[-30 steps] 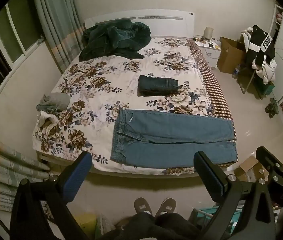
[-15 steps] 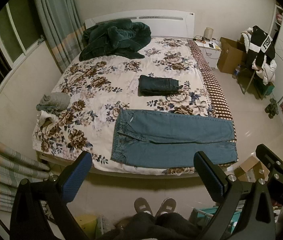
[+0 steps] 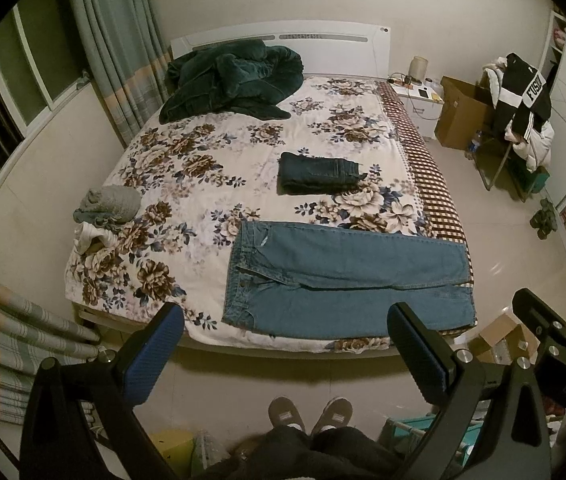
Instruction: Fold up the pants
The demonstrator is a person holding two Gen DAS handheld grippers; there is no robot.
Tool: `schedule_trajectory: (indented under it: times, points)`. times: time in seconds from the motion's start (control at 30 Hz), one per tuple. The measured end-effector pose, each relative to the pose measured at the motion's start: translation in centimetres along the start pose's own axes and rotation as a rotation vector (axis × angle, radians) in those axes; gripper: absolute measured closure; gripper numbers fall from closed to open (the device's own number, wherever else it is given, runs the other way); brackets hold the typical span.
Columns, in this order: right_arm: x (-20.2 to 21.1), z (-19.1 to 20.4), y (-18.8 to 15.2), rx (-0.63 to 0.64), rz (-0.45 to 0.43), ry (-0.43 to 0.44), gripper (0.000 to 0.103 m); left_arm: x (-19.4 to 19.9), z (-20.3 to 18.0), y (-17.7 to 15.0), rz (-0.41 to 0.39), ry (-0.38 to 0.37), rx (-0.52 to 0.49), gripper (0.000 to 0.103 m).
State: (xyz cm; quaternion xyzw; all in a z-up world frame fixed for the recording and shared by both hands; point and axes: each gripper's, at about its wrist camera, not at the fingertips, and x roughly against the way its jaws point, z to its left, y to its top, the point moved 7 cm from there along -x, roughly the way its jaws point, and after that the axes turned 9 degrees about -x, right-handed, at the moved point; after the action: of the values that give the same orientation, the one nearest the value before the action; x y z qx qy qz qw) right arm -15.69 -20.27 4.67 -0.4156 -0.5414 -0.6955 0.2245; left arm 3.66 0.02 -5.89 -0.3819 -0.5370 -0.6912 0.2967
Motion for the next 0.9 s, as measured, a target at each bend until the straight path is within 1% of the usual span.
schedule_trajectory:
  times: [0.9]
  points:
    - [0.19,0.45,0.61,0.001,0.001,0.007,0.000,0.04,0.08,0.02,-0.004,0.001,0.003,0.000]
